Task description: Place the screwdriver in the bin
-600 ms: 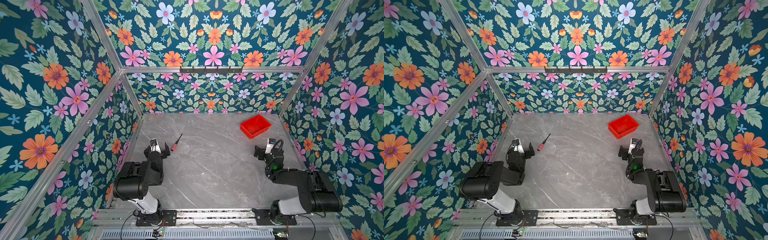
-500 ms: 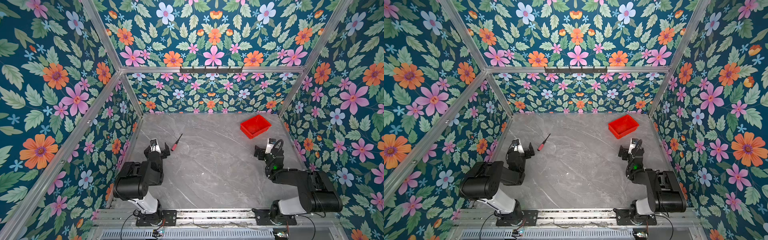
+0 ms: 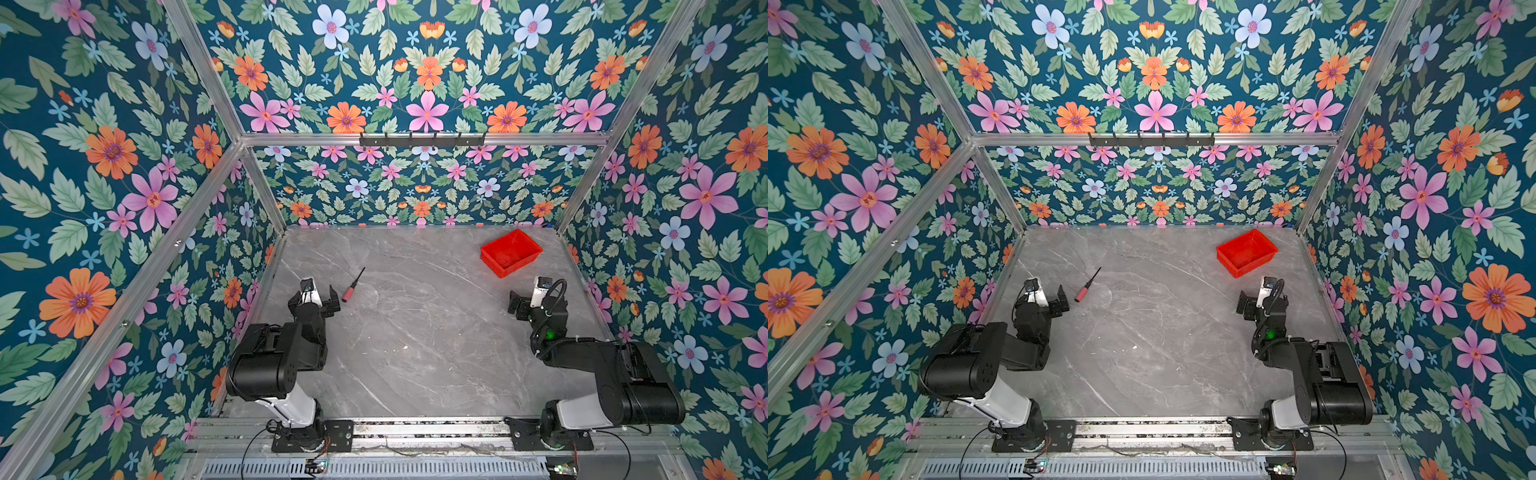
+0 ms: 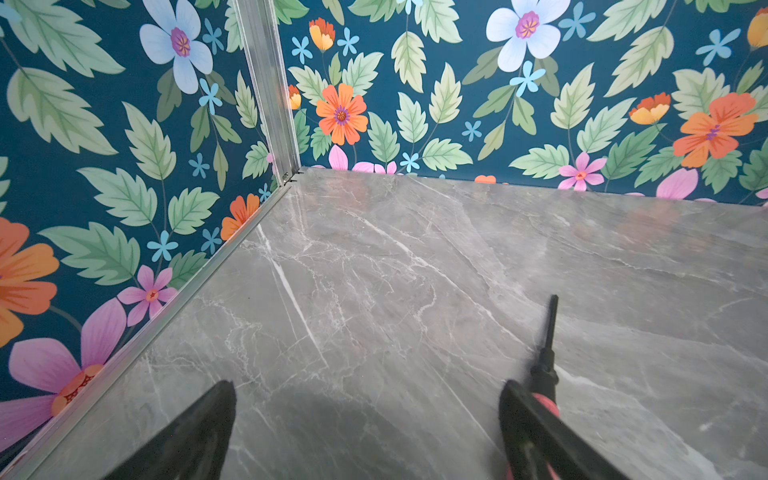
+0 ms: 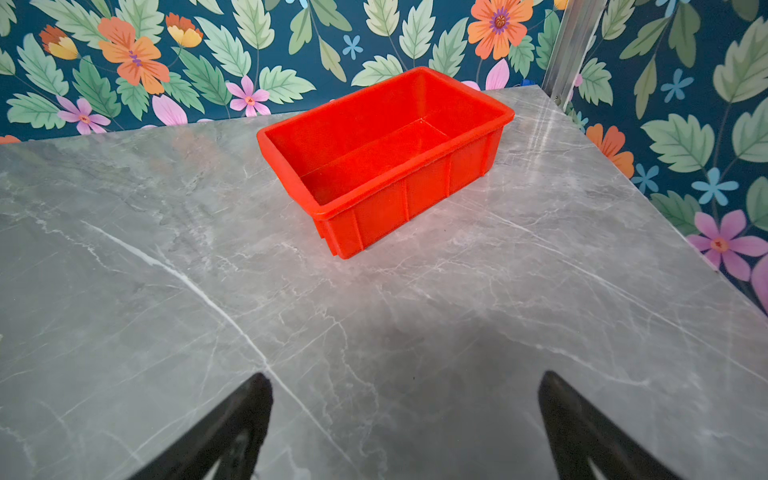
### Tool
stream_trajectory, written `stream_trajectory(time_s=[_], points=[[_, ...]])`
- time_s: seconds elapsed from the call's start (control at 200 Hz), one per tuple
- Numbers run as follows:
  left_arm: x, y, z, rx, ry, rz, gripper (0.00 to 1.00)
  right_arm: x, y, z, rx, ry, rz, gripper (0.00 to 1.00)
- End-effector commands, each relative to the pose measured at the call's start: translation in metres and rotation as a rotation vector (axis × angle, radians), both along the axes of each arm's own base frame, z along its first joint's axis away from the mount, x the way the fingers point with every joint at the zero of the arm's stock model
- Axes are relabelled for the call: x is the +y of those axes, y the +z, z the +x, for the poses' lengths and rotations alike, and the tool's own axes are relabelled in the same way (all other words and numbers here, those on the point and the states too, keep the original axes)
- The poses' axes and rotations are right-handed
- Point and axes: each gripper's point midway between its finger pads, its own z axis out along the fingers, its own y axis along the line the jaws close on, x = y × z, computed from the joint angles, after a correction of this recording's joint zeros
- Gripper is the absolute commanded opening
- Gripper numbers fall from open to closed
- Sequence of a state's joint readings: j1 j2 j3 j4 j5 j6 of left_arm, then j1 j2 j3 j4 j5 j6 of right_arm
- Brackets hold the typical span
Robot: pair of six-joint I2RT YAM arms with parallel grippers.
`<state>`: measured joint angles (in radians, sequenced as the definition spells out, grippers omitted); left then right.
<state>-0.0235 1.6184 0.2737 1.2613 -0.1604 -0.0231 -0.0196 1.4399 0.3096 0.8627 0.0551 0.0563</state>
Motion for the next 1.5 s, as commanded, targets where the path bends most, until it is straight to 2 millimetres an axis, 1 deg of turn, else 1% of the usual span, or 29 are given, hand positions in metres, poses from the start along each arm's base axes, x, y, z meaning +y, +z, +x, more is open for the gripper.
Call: stream_trajectory(time_s=[0.0,0.21,0.32,0.415,0.48,0.535,0.6,0.68,0.75,0.88,1.03,1.155,1.25,1.31,1.39,1.456,1.496], points=[[0.001,0.005,0.001,-0.017,0.004,0.008,1.0,0.001,0.004,0.002,-0.017,0.005,0.004,0.99],[-0.001,0.006,0.0,-0.023,-0.01,0.009,1.0,0.0,0.005,0.002,-0.02,0.002,-0.002,0.99],[-0.008,0.013,-0.005,-0.044,-0.03,0.026,1.0,0.007,0.005,0.0,-0.028,0.033,-0.015,0.99],[-0.016,0.022,-0.009,-0.052,-0.047,0.06,1.0,0.012,0.007,-0.002,-0.044,0.054,-0.031,0.99],[-0.023,0.027,-0.008,-0.034,-0.068,0.072,1.0,0.015,0.011,-0.004,-0.056,0.069,-0.04,0.99],[-0.029,0.027,-0.006,0.007,-0.089,0.07,1.0,0.017,0.015,-0.006,-0.07,0.078,-0.047,0.99],[-0.037,0.023,-0.003,0.064,-0.11,0.065,1.0,0.025,0.022,-0.008,-0.077,0.105,-0.075,0.99],[-0.048,0.019,0.001,0.125,-0.134,0.073,1.0,0.045,0.03,-0.01,-0.047,0.175,-0.136,0.99],[-0.057,0.015,0.004,0.192,-0.16,0.115,1.0,0.061,0.036,-0.014,-0.042,0.231,-0.185,0.99],[-0.071,0.006,0.015,0.347,-0.215,0.146,1.0,0.089,0.049,-0.021,-0.03,0.336,-0.2,0.99],[-0.08,-0.004,0.026,0.498,-0.268,0.163,1.0,0.126,0.071,-0.035,-0.052,0.478,-0.165,0.99],[-0.083,-0.025,0.032,0.663,-0.299,0.198,1.0,0.157,0.086,-0.049,-0.08,0.591,-0.125,0.99],[-0.086,-0.043,0.03,0.779,-0.334,0.223,0.98,0.179,0.095,-0.061,-0.095,0.673,-0.074,0.99],[-0.088,-0.052,0.028,0.833,-0.349,0.232,0.97,0.195,0.097,-0.068,-0.093,0.735,-0.048,0.99],[-0.091,-0.062,0.027,0.88,-0.369,0.241,0.93,0.219,0.097,-0.079,-0.075,0.847,0.002,0.99],[-0.092,-0.069,0.025,0.913,-0.376,0.249,0.9,0.234,0.097,-0.085,-0.062,0.91,0.049,0.99],[-0.091,-0.073,0.023,0.935,-0.373,0.258,0.87,0.241,0.097,-0.087,-0.058,0.937,0.064,0.99]])
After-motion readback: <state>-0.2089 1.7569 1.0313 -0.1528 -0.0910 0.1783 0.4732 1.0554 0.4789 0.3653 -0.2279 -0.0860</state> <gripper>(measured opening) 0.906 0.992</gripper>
